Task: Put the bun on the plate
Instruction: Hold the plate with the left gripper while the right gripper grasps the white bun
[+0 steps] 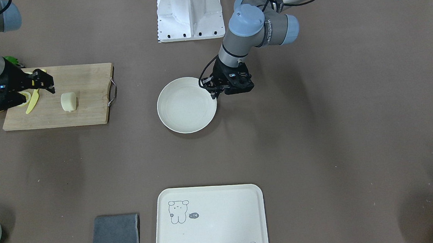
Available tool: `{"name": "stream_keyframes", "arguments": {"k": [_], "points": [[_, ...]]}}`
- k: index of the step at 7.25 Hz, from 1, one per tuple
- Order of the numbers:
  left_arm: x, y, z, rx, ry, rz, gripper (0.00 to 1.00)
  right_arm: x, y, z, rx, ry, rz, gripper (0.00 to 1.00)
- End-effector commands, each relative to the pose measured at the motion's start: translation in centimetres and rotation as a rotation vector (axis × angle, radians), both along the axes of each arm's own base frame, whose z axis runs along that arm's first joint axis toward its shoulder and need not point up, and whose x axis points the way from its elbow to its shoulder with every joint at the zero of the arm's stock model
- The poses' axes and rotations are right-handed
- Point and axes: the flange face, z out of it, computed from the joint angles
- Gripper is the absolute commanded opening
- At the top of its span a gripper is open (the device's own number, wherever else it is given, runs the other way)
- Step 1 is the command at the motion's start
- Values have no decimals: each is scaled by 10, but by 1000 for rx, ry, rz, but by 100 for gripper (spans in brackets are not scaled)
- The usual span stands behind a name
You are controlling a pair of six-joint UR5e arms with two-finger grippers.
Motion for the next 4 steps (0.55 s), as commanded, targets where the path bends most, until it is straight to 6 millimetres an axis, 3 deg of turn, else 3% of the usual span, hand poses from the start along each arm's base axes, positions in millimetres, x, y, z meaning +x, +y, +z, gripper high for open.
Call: {"name": "stream_keyframes", "arguments": {"k": [1, 2, 3, 4], "points": [[-1, -1, 5, 0, -5, 0, 0, -38, 1, 0, -15, 6, 15, 94], [-3, -1, 3, 1, 1, -3, 0, -47, 0, 3, -7, 1, 6, 94], [-4, -1, 2, 1, 1, -4, 71, -60, -10, -1, -2, -3, 3, 94], [-7, -1, -2, 6, 9, -6, 85, -65, -9, -1, -6, 0, 0, 94]]}}
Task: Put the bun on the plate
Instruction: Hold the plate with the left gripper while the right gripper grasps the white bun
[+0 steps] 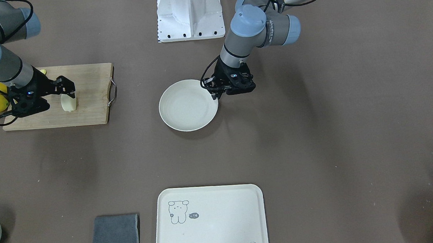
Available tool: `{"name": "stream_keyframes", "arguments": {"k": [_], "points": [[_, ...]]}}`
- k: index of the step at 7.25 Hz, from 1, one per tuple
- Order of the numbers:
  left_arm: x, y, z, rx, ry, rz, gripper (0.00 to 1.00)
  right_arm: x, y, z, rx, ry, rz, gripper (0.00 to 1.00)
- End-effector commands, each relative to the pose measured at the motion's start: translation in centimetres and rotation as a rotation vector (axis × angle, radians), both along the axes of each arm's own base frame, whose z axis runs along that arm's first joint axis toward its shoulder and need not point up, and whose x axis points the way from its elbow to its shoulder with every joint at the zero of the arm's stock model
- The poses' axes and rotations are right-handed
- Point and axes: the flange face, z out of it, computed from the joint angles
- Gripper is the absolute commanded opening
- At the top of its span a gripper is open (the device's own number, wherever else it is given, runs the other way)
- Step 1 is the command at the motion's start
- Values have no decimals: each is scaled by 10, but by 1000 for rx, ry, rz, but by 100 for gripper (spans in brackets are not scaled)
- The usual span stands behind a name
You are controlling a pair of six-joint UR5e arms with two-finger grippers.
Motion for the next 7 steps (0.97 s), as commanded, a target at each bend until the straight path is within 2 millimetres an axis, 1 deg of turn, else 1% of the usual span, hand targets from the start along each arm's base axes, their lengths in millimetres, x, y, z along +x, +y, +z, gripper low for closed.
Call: {"name": "stream_keyframes", "arguments": {"k": [1, 2, 3, 4, 5, 7], "points": [[-8, 2, -11, 7, 19, -5, 87, -14, -1, 2, 9, 17, -3, 90], [-10, 3, -5, 4, 12, -6, 87, -16, 3, 7, 3, 25, -10, 78], [-12, 2, -5, 5, 13, -8, 88, -17, 4, 10, 2, 30, -11, 70], [-15, 0, -6, 6, 16, -12, 88, -20, 7, 10, 2, 31, -19, 68], [-16, -1, -6, 5, 15, -14, 88, -22, 8, 13, -3, 36, -21, 54], [-19, 1, -1, 3, 12, -15, 88, -27, 8, 16, -6, 40, -28, 39]]}}
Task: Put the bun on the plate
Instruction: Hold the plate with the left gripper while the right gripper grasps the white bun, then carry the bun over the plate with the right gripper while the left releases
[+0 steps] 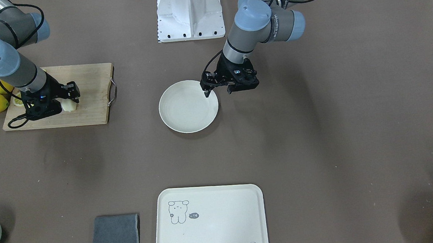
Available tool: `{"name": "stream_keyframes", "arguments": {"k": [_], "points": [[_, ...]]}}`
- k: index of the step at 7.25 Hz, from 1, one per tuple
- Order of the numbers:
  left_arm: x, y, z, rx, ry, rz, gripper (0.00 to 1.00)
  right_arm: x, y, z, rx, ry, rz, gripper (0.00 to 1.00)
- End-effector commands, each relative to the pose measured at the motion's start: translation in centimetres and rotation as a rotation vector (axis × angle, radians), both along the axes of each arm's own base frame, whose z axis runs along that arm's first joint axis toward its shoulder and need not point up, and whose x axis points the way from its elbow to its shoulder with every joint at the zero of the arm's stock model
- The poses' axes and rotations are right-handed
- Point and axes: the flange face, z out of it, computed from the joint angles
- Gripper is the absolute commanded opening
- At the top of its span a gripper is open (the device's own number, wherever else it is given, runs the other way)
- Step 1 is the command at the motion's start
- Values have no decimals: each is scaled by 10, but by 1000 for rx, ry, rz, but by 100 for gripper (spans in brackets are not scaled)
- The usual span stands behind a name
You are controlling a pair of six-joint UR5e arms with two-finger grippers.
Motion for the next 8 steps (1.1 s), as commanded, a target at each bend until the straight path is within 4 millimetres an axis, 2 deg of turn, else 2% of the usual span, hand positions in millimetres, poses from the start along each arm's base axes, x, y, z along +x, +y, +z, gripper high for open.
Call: {"name": "stream_keyframes", "arguments": {"k": [1, 2, 3, 4, 5, 6, 7, 8], "points": [[-3, 1, 3, -1, -1, -1, 88, -4, -1, -3, 0, -4, -5, 34], [-3, 1, 1, 0, 1, -1, 88, -6, 0, -7, 0, -13, -10, 33], [-8, 2, -4, 5, 12, -3, 88, -5, -1, -25, 20, -35, -7, 33], [-29, -1, 5, 0, 4, -16, 87, -17, -14, -58, 49, -68, -4, 34], [-60, 6, 21, 4, 2, -25, 88, -39, -34, -108, 67, -82, -3, 34], [-95, -9, 39, -25, -4, -35, 88, -56, -47, -160, 80, -90, -3, 34], [-133, -32, 52, -15, -10, -42, 90, -79, -56, -198, 87, -117, 1, 35], [-167, -31, 82, 24, -47, -8, 91, -129, -57, -235, 37, -108, 65, 34]]}}
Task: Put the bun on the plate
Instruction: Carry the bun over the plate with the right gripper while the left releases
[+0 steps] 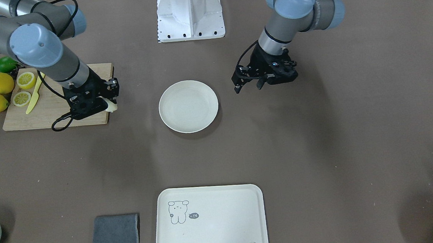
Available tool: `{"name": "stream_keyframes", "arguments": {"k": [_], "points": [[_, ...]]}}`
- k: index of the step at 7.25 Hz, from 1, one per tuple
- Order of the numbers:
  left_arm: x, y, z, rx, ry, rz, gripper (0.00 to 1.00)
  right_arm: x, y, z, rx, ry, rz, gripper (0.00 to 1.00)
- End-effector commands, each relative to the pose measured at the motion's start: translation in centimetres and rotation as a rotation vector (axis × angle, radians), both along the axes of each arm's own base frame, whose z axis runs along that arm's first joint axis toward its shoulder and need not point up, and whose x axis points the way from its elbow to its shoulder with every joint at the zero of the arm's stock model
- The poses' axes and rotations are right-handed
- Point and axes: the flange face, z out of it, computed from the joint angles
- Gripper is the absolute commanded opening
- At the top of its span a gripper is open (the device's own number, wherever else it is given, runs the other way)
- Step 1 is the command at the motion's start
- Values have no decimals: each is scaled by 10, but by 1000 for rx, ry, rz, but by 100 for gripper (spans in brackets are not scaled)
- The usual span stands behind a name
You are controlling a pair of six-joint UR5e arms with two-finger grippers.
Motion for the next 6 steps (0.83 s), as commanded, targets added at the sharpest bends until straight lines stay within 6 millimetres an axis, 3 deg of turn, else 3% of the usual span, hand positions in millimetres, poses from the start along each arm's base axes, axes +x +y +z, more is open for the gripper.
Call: {"name": "stream_keyframes", "arguments": {"k": [1, 2, 3, 4, 6], "points": [[-78, -1, 56, 70, -64, 57, 91, -91, -8, -76, -24, 15, 65, 34], [-110, -11, 77, 90, -85, 69, 94, -120, -5, -85, -6, 37, 67, 35], [-124, -18, 83, 83, -81, 71, 94, -142, 3, -75, 24, 24, 75, 36], [-126, -18, 82, 84, -81, 68, 95, -162, 4, -71, -5, -3, 103, 36], [-128, -17, 86, 77, -87, 68, 96, -172, 7, -68, -4, -7, 102, 37]]}}
